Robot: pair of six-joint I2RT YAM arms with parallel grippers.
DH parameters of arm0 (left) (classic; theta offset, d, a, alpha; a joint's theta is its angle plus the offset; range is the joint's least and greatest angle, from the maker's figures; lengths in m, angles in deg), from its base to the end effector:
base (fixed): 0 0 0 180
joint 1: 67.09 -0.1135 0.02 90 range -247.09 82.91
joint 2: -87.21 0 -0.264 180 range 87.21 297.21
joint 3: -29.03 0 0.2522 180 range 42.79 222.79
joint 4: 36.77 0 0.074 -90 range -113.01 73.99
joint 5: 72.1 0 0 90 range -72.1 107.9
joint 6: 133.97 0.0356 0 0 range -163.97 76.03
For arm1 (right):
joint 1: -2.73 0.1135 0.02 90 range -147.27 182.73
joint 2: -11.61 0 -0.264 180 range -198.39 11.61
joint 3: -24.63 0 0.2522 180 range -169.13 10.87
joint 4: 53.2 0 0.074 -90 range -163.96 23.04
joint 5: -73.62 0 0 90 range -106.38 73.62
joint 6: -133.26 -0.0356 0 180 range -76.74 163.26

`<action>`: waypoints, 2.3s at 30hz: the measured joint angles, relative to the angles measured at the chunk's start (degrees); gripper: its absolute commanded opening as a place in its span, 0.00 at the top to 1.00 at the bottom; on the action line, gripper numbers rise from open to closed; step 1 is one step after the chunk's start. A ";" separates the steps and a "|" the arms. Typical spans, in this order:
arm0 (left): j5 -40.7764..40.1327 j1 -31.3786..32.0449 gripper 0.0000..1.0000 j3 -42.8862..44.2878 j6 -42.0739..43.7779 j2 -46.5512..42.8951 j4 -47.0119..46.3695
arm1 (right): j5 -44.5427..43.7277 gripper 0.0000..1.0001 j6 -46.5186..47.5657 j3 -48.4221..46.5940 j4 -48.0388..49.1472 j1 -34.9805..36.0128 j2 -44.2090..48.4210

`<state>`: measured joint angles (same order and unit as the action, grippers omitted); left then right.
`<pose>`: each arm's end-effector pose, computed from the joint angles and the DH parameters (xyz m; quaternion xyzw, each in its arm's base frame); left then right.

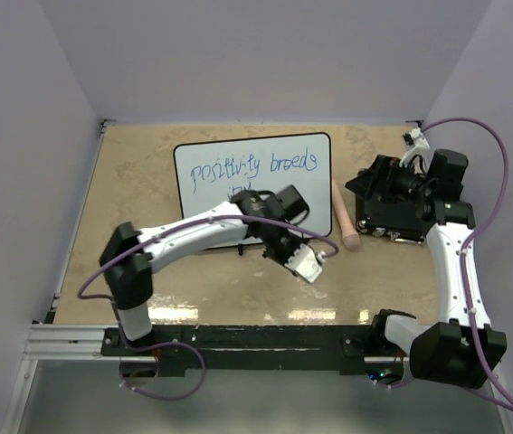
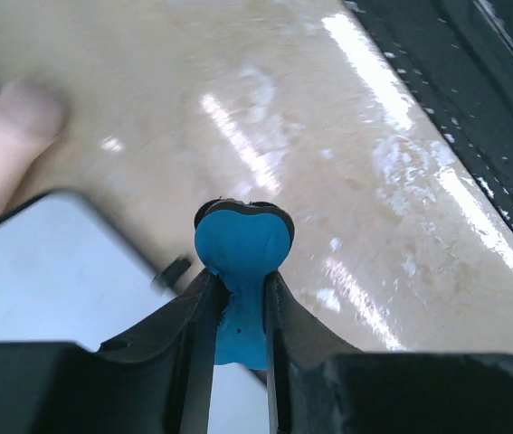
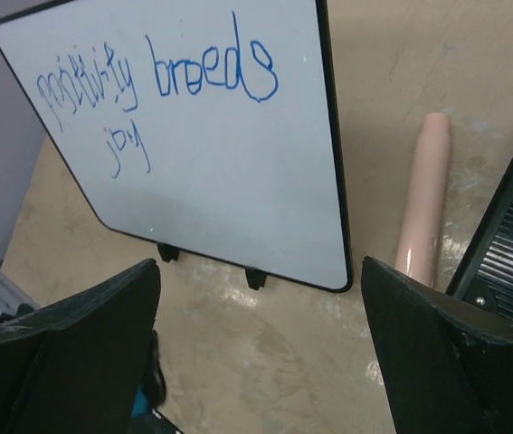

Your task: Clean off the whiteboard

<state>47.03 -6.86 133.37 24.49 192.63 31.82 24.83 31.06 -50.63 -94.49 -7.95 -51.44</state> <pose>0.1731 -0.3375 0.2647 0.8780 0.3725 -0.2346 0.1881 0.2352 -0.0205 0.3532 -0.0148 0.8262 0.3096 0.4704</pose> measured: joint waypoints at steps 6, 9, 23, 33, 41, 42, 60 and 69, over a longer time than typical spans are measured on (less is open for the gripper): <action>1.16 -14.45 1.00 -5.42 -20.70 -21.77 -7.23 | 4.57 0.12 7.52 -0.02 -3.13 2.19 -3.02; 0.81 -22.25 1.00 -7.06 -29.40 -29.11 -8.63 | 2.23 0.14 12.81 -0.48 -4.20 10.99 -3.02; 5.75 -57.22 1.00 -10.45 -61.75 -39.74 -10.36 | -20.04 0.57 39.10 4.22 2.69 57.37 -10.56; 9.90 -67.82 1.00 -12.46 -70.01 -43.78 -11.37 | -32.50 0.67 56.19 7.63 12.85 71.56 -23.21; 11.39 -69.57 1.00 -14.10 -72.50 -43.89 -12.50 | -39.67 0.76 61.90 7.15 15.93 72.39 -35.39; 11.39 -69.66 1.00 -14.29 -72.57 -43.95 -12.61 | -40.76 0.77 62.66 6.82 16.70 72.39 -36.46; 8.55 -70.36 1.00 -13.86 -73.53 -41.42 -11.87 | -46.34 0.76 62.07 -11.89 23.85 72.00 -53.57; 8.09 -70.77 1.00 -12.83 -75.71 -37.83 -12.28 | -45.51 0.68 61.29 -20.57 22.12 70.60 -58.90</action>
<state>55.11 -77.63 120.54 -51.22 154.80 19.54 -20.67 92.34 -71.19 -72.37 62.65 -110.35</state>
